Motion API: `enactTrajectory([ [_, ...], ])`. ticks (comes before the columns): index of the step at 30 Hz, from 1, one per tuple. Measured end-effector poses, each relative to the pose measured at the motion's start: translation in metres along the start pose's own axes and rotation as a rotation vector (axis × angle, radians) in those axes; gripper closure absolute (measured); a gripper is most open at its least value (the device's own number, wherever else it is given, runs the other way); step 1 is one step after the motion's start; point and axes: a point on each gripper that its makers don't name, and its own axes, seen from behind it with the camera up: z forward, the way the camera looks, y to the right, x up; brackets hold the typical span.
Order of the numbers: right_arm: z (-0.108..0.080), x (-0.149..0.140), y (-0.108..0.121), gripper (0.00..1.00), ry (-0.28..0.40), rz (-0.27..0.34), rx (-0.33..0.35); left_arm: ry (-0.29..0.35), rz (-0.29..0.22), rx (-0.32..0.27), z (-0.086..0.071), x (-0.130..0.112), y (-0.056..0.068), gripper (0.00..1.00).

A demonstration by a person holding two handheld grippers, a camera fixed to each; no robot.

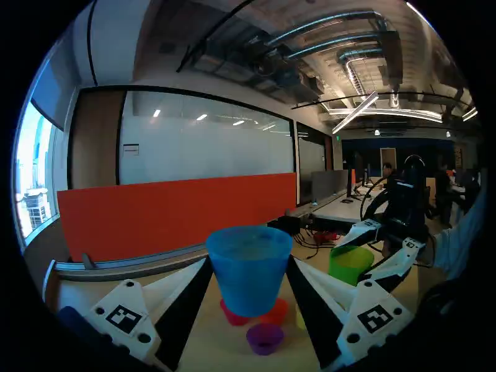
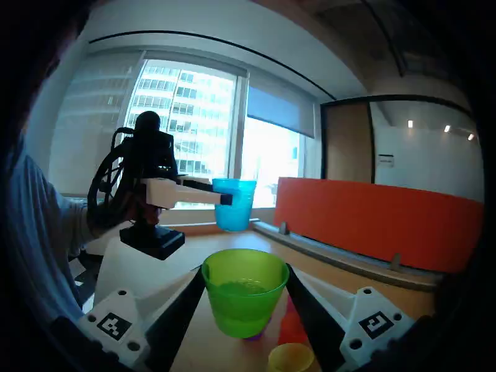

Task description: Pour water

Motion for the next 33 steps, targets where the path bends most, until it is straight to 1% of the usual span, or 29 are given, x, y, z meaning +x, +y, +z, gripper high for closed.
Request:
enactTrajectory([
  [3,-0.006,-0.002,0.004,0.08,-0.01,0.004,-0.012,-0.018,-0.007,0.008,-0.004,-0.014,-0.002,0.16],
  [10,-0.022,-0.011,0.017,0.08,-0.033,0.011,-0.043,-0.072,-0.002,0.028,-0.015,-0.05,-0.004,0.16],
  [15,-0.034,-0.014,0.026,0.08,-0.043,0.02,-0.069,-0.099,0.004,0.043,-0.021,-0.07,-0.004,0.16],
  [26,-0.058,-0.024,0.043,0.08,-0.07,0.024,-0.113,-0.164,-0.008,0.067,-0.034,-0.113,-0.004,0.16],
  [30,-0.064,-0.027,0.045,0.08,-0.077,0.03,-0.117,-0.186,-0.005,0.07,-0.036,-0.125,-0.003,0.16],
  [33,-0.068,-0.031,0.042,0.08,-0.089,0.034,-0.106,-0.206,-0.006,0.071,-0.037,-0.133,-0.003,0.16],
])
